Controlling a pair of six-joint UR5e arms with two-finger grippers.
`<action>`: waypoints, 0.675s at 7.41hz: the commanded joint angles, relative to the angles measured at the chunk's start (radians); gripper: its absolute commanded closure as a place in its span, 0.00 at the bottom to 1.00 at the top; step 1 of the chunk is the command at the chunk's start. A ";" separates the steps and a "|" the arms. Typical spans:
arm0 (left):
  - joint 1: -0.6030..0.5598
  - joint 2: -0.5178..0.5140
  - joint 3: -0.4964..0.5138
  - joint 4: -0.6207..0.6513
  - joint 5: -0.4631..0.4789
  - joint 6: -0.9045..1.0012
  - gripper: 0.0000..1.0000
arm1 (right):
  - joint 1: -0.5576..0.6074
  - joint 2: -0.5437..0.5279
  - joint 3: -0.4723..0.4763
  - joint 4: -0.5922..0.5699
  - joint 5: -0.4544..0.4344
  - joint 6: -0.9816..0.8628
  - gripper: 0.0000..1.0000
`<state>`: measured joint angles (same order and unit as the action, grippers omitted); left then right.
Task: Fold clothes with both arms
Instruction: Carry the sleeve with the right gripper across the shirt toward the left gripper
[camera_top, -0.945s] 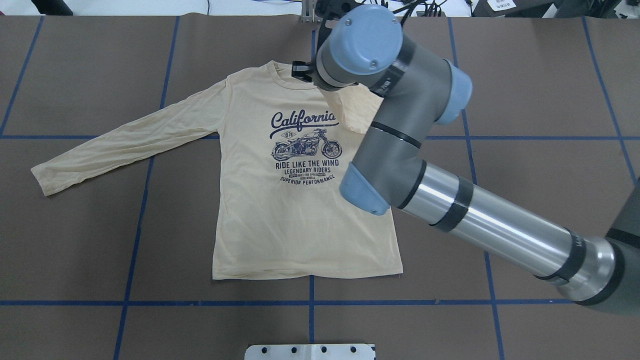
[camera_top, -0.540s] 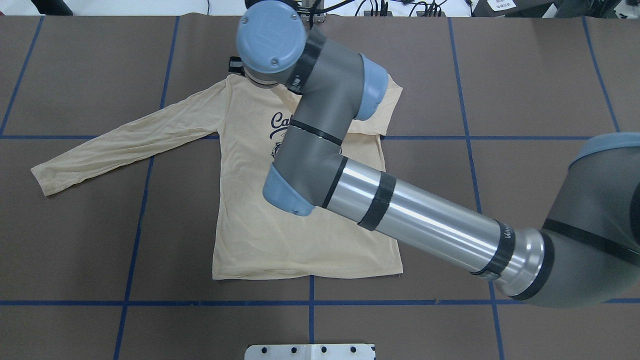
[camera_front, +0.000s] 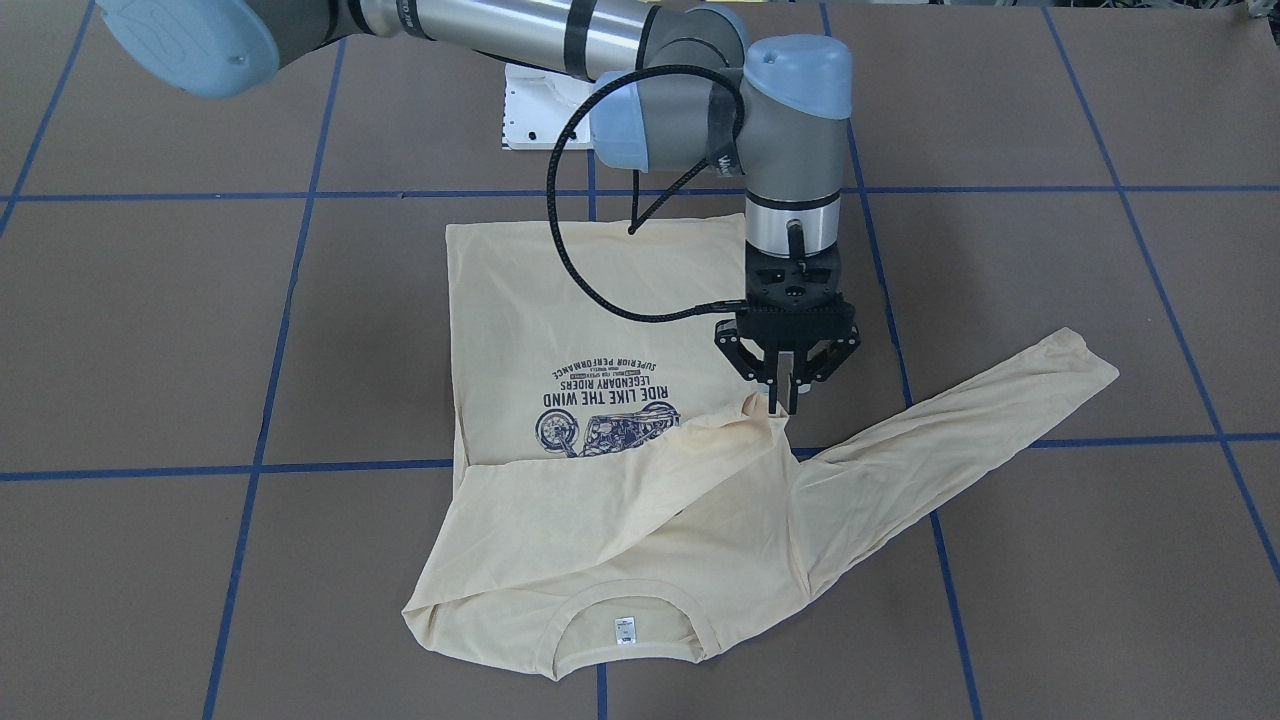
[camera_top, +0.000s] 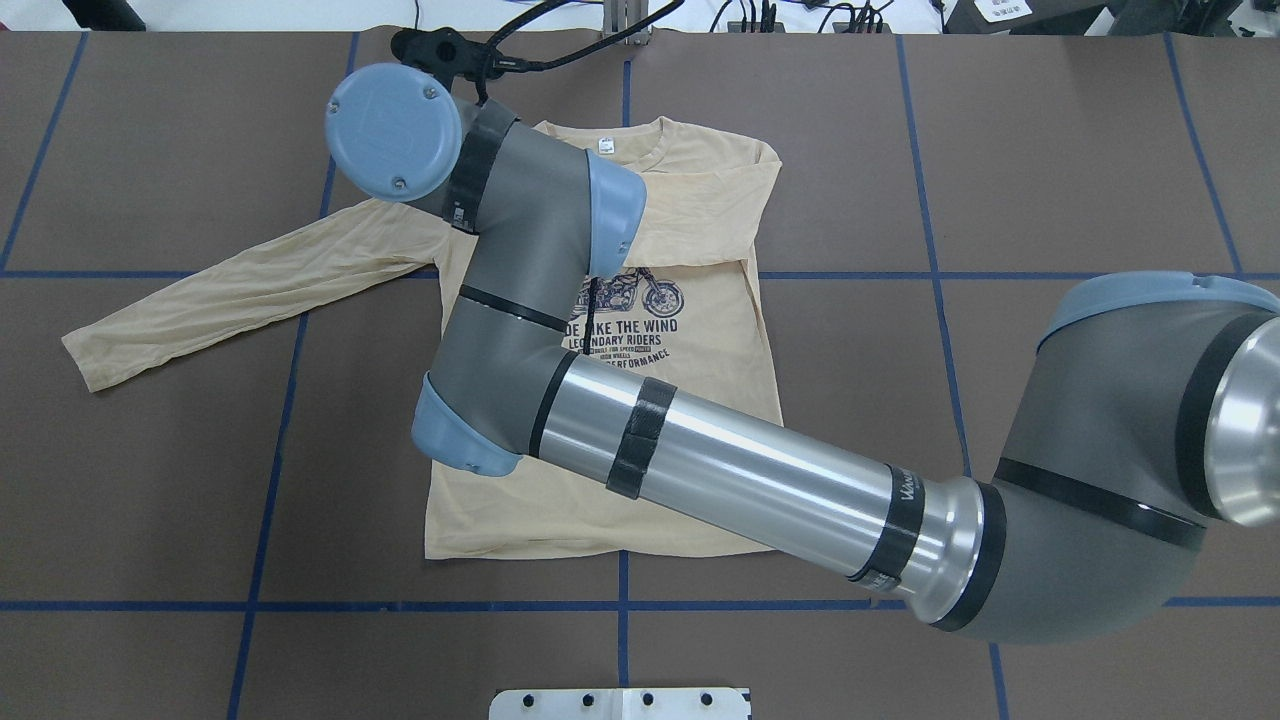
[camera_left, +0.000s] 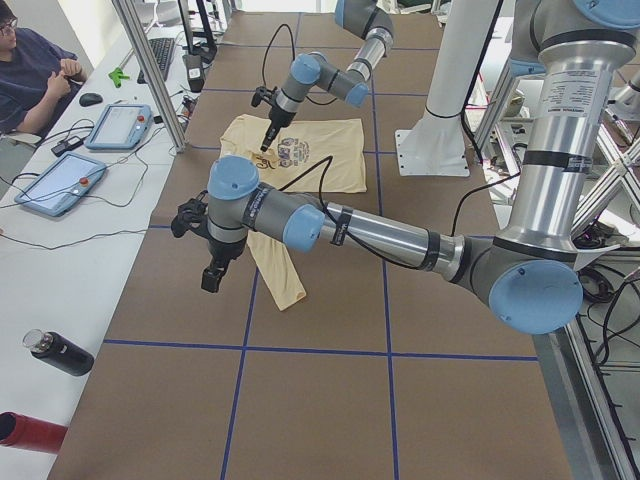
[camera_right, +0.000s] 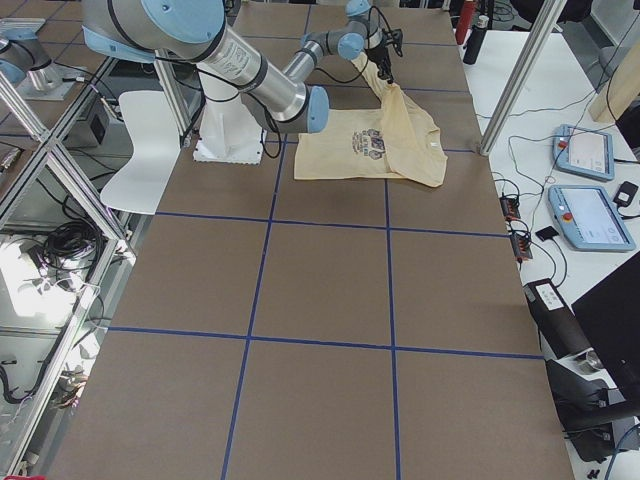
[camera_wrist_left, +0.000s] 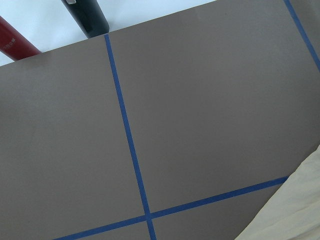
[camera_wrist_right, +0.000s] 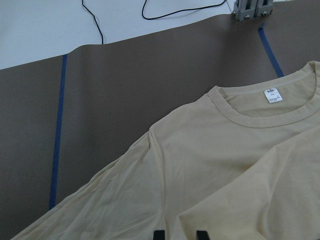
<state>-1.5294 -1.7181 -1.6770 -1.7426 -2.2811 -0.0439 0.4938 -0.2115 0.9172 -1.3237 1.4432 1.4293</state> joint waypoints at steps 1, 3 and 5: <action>0.000 0.000 -0.003 0.000 0.000 -0.001 0.00 | -0.005 0.086 -0.103 0.001 -0.015 0.078 0.02; 0.000 0.000 -0.003 0.000 0.000 -0.001 0.00 | 0.000 0.101 -0.104 0.001 -0.006 0.109 0.02; 0.002 -0.002 -0.007 -0.005 0.000 -0.002 0.00 | 0.047 0.084 -0.095 -0.029 0.146 0.082 0.01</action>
<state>-1.5290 -1.7190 -1.6812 -1.7437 -2.2810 -0.0455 0.5106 -0.1168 0.8166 -1.3325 1.4922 1.5255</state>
